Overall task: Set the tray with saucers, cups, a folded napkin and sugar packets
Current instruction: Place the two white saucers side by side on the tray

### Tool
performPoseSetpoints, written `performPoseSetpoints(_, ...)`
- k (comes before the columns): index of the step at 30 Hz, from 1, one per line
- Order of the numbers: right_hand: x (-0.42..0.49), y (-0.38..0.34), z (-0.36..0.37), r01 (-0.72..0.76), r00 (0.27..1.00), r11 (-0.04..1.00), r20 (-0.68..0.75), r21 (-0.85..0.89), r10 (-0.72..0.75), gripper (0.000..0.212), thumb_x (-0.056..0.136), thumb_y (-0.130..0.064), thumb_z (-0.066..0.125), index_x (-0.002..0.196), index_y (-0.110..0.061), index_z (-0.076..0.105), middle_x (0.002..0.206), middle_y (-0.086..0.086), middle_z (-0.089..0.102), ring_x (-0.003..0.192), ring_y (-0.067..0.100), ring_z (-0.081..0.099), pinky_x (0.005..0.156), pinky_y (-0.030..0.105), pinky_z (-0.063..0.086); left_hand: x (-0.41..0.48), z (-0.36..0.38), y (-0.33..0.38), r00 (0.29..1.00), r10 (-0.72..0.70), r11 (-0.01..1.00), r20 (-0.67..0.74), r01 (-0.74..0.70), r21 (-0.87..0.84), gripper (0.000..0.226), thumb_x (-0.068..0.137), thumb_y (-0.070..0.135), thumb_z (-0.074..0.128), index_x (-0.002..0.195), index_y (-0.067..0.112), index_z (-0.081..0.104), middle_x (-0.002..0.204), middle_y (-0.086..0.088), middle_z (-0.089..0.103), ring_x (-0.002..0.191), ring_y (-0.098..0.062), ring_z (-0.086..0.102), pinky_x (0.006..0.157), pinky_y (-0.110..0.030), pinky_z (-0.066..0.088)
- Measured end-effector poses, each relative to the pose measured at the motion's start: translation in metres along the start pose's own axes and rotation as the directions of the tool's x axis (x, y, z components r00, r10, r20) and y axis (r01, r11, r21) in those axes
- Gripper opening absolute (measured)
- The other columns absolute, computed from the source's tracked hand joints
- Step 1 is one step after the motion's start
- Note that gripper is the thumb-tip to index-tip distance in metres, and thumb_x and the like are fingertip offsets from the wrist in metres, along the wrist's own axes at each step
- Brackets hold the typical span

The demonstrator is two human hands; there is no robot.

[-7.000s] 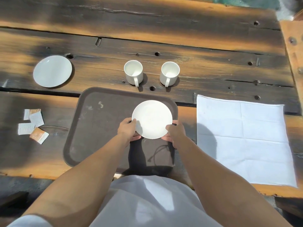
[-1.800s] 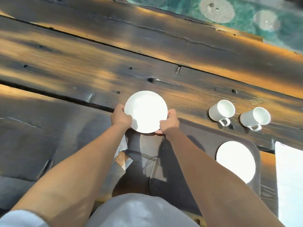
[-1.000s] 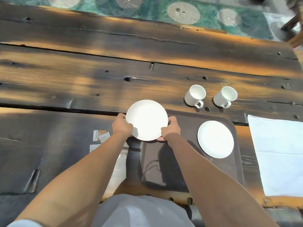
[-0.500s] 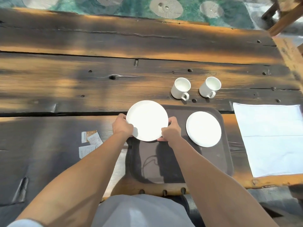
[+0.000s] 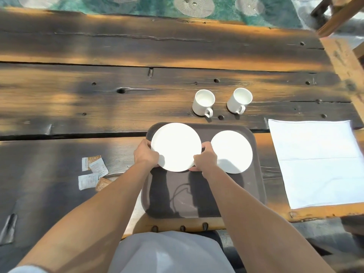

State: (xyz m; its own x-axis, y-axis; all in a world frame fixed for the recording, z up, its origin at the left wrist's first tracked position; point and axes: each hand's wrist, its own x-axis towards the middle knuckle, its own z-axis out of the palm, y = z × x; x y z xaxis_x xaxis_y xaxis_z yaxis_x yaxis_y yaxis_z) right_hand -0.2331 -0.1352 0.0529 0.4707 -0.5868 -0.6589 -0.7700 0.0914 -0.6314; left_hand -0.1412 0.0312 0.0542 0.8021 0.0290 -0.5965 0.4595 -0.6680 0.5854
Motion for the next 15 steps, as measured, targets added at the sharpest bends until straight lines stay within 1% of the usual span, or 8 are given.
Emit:
performPoseSetpoints(2,0.004,0.002,-0.007,0.004,1.000,1.000,-0.004,-0.005,-0.004,0.033,0.084,0.008,0.048,0.098,-0.022,0.047,0.114,0.006,0.049,0.095,0.032,0.055,0.046,0.038,0.059,0.000,0.008,0.004,1.000,-0.001,1.000,0.001,0.001,0.019,0.031,0.081,-0.003,0.058,0.102,0.017,0.052,0.116,-0.012,0.057,0.098,-0.033,0.053,0.072,-0.048,0.062)
performPoseSetpoints(5,0.009,0.007,-0.018,-0.024,1.000,0.999,0.000,-0.028,0.024,0.034,0.085,0.007,0.047,0.104,-0.021,0.048,0.113,0.005,0.048,0.088,0.028,0.055,0.045,0.037,0.059,0.000,0.020,0.010,1.000,-0.003,0.999,0.021,0.002,0.053,0.033,0.081,-0.003,0.062,0.103,0.020,0.052,0.115,-0.010,0.056,0.097,-0.033,0.052,0.065,-0.049,0.062)
performPoseSetpoints(8,0.016,0.013,-0.026,-0.048,0.999,0.998,0.021,-0.046,0.049,0.030,0.087,0.003,0.048,0.107,-0.019,0.048,0.119,0.007,0.048,0.098,0.035,0.056,0.042,0.034,0.057,0.001,0.029,0.014,1.000,-0.006,0.995,0.027,0.003,0.104,0.035,0.081,-0.001,0.065,0.102,0.022,0.050,0.114,-0.010,0.055,0.096,-0.032,0.052,0.064,-0.047,0.062)
performPoseSetpoints(9,0.018,0.015,-0.028,-0.051,0.998,0.997,0.023,-0.050,0.053,0.029,0.087,0.003,0.048,0.107,-0.018,0.048,0.119,0.007,0.048,0.098,0.034,0.056,0.041,0.034,0.057,0.002,0.032,0.013,1.000,-0.007,0.994,0.029,0.004,0.107,0.035,0.081,-0.001,0.066,0.102,0.022,0.051,0.113,-0.009,0.055,0.095,-0.032,0.052,0.063,-0.046,0.062)
performPoseSetpoints(12,0.024,0.018,-0.030,-0.054,0.998,0.997,0.033,-0.064,0.056,0.028,0.087,0.003,0.045,0.104,-0.019,0.048,0.119,0.005,0.047,0.080,0.027,0.057,0.042,0.032,0.057,0.004,0.037,0.012,1.000,-0.002,0.995,0.030,-0.001,0.096,0.031,0.081,0.001,0.066,0.099,0.022,0.051,0.107,-0.008,0.056,0.090,-0.031,0.053,0.052,-0.037,0.060)
performPoseSetpoints(13,0.026,0.017,-0.030,-0.054,0.998,0.996,0.040,-0.070,0.057,0.028,0.087,0.003,0.044,0.104,-0.020,0.047,0.119,0.005,0.048,0.074,0.026,0.061,0.042,0.031,0.056,0.005,0.038,0.013,1.000,-0.004,0.995,0.026,0.002,0.101,0.030,0.082,0.001,0.065,0.098,0.022,0.051,0.105,-0.007,0.056,0.089,-0.031,0.053,0.049,-0.035,0.059)
performPoseSetpoints(15,0.030,0.016,-0.030,-0.062,0.997,0.994,0.050,-0.085,0.066,0.028,0.087,0.001,0.042,0.103,-0.022,0.047,0.117,0.005,0.050,0.062,0.030,0.069,0.042,0.028,0.055,0.006,0.039,0.015,1.000,-0.014,0.994,0.021,0.011,0.107,0.030,0.082,0.002,0.065,0.097,0.022,0.050,0.101,-0.006,0.055,0.090,-0.031,0.053,0.048,-0.033,0.058)
